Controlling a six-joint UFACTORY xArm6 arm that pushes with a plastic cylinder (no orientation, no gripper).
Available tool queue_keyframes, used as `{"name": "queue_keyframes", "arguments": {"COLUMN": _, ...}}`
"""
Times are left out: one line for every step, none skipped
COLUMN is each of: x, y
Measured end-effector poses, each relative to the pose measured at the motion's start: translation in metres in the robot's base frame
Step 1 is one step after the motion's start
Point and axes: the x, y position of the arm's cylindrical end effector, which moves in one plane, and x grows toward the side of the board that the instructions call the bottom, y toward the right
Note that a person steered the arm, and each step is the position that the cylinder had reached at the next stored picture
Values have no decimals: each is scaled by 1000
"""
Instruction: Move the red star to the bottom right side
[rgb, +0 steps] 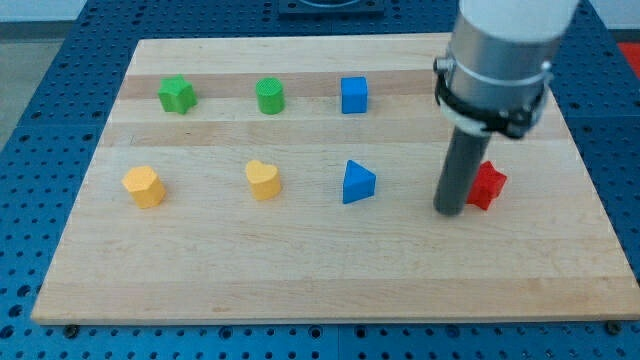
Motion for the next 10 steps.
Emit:
{"name": "queue_keyframes", "arguments": {"x": 1, "y": 0}}
{"name": "queue_keyframes", "arguments": {"x": -39, "y": -1}}
{"name": "queue_keyframes", "arguments": {"x": -66, "y": 5}}
{"name": "queue_keyframes", "arguments": {"x": -58, "y": 14}}
{"name": "queue_keyframes", "arguments": {"x": -9, "y": 15}}
{"name": "queue_keyframes", "arguments": {"x": 9, "y": 15}}
{"name": "queue_keyframes", "arguments": {"x": -25, "y": 16}}
{"name": "queue_keyframes", "arguments": {"x": -44, "y": 34}}
{"name": "queue_keyframes", "arguments": {"x": -8, "y": 47}}
{"name": "queue_keyframes", "arguments": {"x": 25, "y": 47}}
